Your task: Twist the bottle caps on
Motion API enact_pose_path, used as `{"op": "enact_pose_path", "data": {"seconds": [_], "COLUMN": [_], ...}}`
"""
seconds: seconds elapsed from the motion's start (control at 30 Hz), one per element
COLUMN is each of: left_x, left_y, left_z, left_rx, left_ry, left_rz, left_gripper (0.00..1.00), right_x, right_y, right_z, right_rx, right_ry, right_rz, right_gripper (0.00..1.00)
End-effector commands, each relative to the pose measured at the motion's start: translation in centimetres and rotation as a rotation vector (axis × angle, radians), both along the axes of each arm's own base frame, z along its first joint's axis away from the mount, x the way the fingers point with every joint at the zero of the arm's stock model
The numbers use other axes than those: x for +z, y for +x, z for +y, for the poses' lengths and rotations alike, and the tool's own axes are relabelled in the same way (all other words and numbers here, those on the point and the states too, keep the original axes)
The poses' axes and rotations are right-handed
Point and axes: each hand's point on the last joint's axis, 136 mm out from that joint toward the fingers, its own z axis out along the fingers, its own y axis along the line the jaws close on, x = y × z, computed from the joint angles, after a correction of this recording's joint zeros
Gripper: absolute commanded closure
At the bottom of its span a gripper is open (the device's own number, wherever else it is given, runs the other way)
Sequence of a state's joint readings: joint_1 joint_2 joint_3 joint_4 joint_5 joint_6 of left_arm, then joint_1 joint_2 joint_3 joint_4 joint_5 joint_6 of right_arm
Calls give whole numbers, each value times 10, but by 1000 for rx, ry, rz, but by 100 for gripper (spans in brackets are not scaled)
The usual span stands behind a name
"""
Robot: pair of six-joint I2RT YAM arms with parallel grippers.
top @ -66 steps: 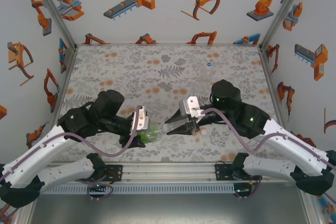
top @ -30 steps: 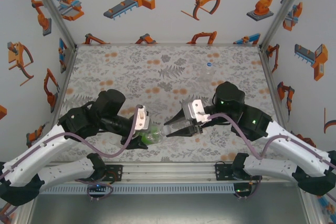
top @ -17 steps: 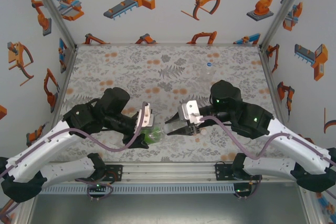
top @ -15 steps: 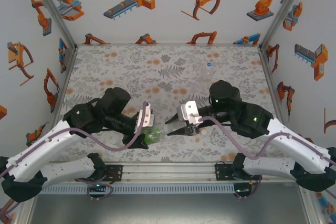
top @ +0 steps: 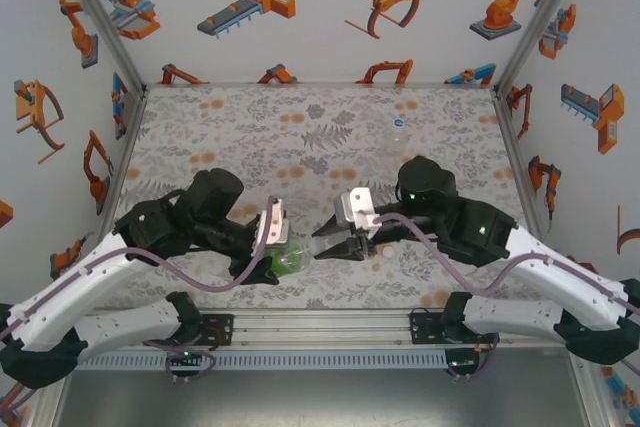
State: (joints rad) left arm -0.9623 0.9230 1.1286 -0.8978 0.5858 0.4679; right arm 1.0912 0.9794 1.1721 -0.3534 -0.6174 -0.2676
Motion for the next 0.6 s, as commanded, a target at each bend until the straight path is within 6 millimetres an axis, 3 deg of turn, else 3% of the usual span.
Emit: {"op": "enact_pose_path", "data": {"seconds": [0.0, 0.17, 0.3, 0.5, 0.57], "left_x": [45, 45, 43, 43, 41], "left_y": [15, 25, 32, 44, 47], "left_z": [-16, -16, -18, -19, -20], "left_rx": [26, 78, 101, 156, 164], "left_ry": [-199, -202, -186, -179, -171], "left_rz": [-133, -167, -179, -212, -214], "left_gripper": [100, 100, 100, 100, 100], "right_x": [-22, -31, -59, -105, -112], "right_y": [11, 46, 77, 86, 86], "right_z": [7, 4, -6, -36, -43], "right_rx": [-124, -397, -696, -1119, -1196], "right_ry": [-23, 23, -34, -163, -140], "right_rz": [253, 572, 922, 1432, 1561], "right_gripper": [100, 100, 100, 100, 99]}}
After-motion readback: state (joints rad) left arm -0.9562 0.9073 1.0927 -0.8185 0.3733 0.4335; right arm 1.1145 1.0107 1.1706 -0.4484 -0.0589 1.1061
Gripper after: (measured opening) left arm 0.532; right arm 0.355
